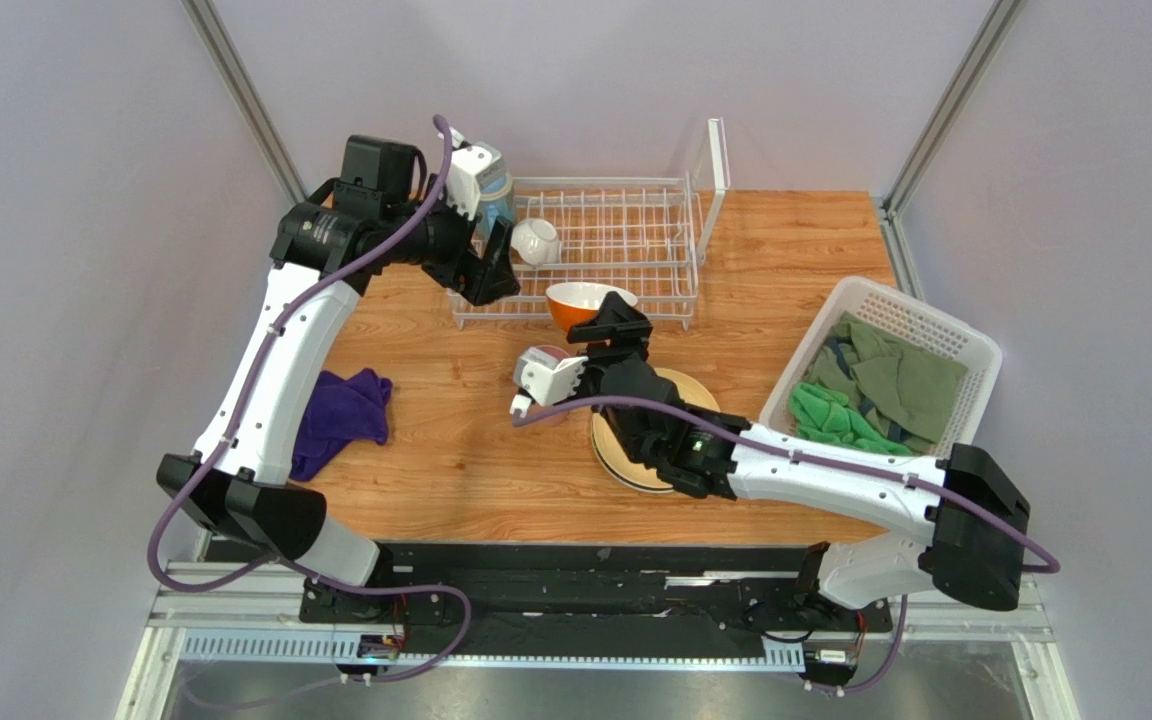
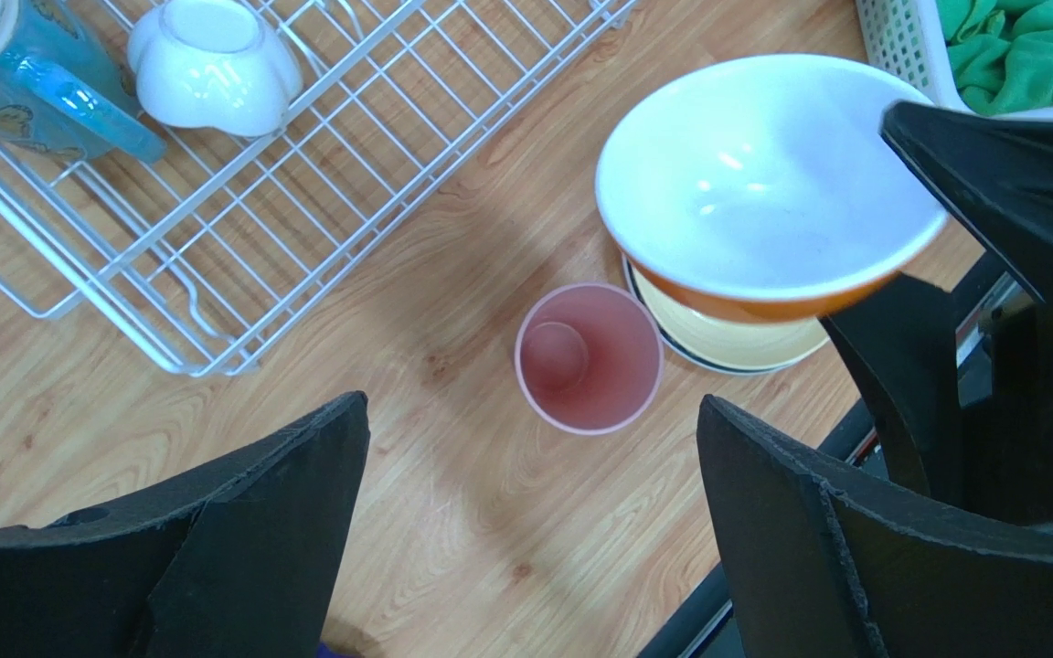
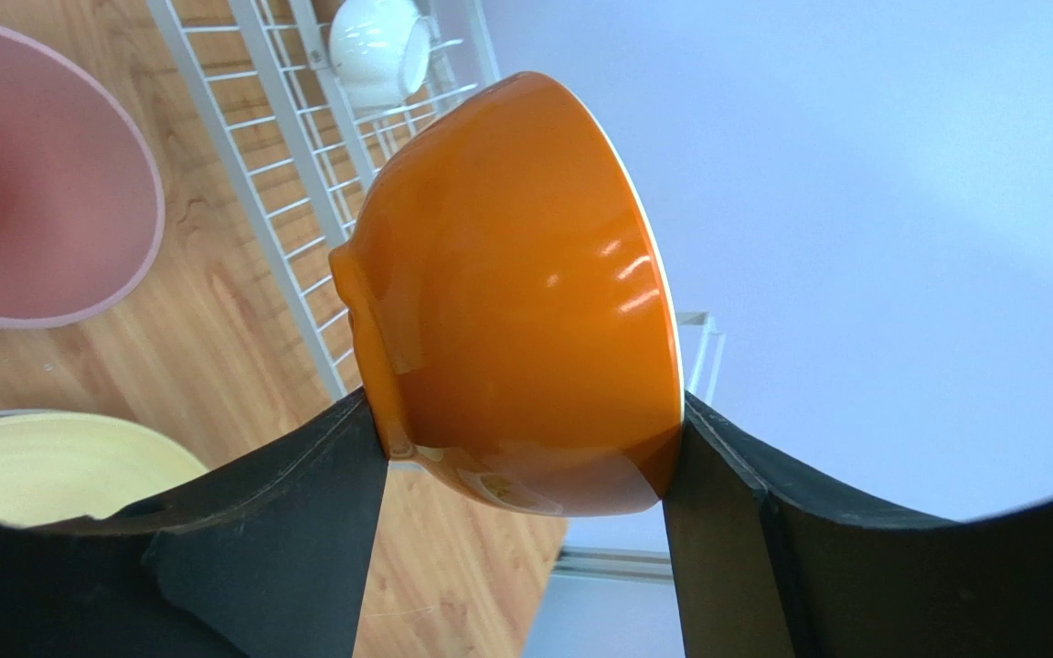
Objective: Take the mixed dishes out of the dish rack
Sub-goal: Place the bowl at the center of the board.
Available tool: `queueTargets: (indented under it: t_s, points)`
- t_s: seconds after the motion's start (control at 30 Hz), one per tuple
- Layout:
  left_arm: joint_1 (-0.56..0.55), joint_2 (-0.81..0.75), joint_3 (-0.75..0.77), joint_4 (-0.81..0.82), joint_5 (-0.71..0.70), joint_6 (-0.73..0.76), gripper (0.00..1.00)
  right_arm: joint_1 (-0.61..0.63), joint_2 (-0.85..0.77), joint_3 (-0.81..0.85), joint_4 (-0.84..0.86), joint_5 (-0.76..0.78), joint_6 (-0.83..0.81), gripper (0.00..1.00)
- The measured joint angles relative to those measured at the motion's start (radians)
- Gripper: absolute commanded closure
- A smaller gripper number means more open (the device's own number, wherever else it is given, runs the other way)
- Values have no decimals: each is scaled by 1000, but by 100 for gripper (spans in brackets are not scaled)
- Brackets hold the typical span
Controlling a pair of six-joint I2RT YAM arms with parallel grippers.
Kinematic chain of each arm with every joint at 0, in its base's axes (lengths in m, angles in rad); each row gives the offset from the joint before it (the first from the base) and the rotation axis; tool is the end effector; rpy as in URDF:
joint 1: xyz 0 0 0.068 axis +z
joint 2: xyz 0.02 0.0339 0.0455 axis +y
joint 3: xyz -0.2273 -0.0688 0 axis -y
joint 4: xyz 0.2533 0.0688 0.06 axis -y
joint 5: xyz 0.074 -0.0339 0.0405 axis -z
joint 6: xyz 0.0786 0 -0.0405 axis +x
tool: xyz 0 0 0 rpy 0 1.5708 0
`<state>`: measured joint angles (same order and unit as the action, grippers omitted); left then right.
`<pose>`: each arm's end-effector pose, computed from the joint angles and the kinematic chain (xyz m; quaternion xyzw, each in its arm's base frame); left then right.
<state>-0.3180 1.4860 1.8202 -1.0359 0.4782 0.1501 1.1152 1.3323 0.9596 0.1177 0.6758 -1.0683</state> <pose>0.3023 -0.1376 0.3869 0.3014 0.8341 -0.2484 0.3896 0.2004 0.2972 0.2639 -0.5691 0.5240 -0.2487 0.5829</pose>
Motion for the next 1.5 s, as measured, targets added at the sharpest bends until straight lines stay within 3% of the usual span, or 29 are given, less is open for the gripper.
queueTargets:
  t_s: [0.37, 0.63, 0.9, 1.3, 1.5]
  points:
    - [0, 104, 74, -90, 14, -14, 4, 101, 124, -153, 499, 129, -354, 100]
    - [0, 104, 90, -114, 38, -13, 4, 130, 248, -211, 737, 146, -534, 100]
    - [0, 104, 72, -109, 41, -14, 5, 141, 294, -214, 844, 154, -607, 100]
    - [0, 135, 18, -86, 45, -18, 7, 154, 295, -214, 853, 155, -624, 100]
    - [-12, 165, 10, -76, 39, -24, 20, 161, 316, -214, 911, 154, -651, 100]
